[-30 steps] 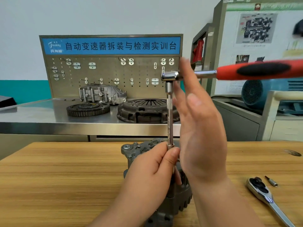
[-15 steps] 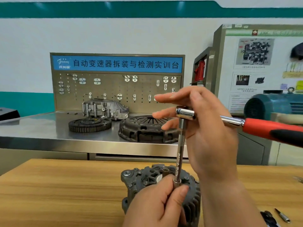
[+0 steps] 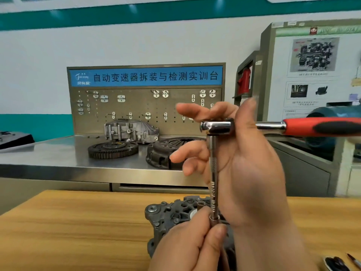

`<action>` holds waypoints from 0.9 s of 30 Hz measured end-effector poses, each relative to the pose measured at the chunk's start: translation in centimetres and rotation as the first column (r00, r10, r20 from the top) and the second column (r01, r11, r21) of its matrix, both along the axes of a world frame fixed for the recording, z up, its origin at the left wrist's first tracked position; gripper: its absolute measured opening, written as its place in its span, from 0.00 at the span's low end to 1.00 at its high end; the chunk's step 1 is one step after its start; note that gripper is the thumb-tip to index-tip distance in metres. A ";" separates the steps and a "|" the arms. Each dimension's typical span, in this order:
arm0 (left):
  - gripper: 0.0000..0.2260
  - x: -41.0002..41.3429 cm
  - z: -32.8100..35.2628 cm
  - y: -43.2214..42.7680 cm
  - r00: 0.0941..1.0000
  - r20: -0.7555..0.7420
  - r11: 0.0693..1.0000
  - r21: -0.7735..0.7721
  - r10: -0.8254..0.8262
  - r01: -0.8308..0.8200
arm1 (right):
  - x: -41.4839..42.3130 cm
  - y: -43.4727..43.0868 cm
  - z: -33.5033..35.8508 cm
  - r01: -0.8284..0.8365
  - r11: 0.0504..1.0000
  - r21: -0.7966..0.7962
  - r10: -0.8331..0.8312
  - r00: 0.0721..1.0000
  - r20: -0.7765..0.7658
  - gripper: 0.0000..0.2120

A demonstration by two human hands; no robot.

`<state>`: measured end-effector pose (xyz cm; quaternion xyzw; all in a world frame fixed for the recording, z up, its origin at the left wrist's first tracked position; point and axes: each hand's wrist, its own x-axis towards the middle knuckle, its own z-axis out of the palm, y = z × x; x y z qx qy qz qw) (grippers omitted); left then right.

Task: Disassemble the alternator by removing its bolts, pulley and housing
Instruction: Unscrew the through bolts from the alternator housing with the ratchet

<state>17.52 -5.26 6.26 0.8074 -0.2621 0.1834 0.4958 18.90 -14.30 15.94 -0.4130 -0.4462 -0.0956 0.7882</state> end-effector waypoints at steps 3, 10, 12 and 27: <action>0.21 0.4 -0.8 -0.2 0.992 0.123 0.999 -0.046 0.028 -0.023 | 0.3 -0.5 -0.1 -0.109 0.994 0.010 0.109 0.990 -0.090 0.20; 0.22 0.0 0.3 0.1 0.998 -0.038 0.999 0.000 0.048 -0.048 | 1.2 0.9 -1.0 0.728 0.684 0.041 -0.709 0.652 0.269 0.08; 0.23 -0.1 0.4 0.1 0.998 -0.033 0.998 0.004 0.062 -0.061 | 1.5 0.8 -1.4 0.835 0.541 0.101 -0.790 0.463 0.402 0.06; 0.15 -0.4 0.4 0.1 0.999 -0.042 0.999 0.041 0.030 -0.028 | 0.5 0.1 -0.6 0.560 0.813 0.162 -0.581 0.801 0.145 0.07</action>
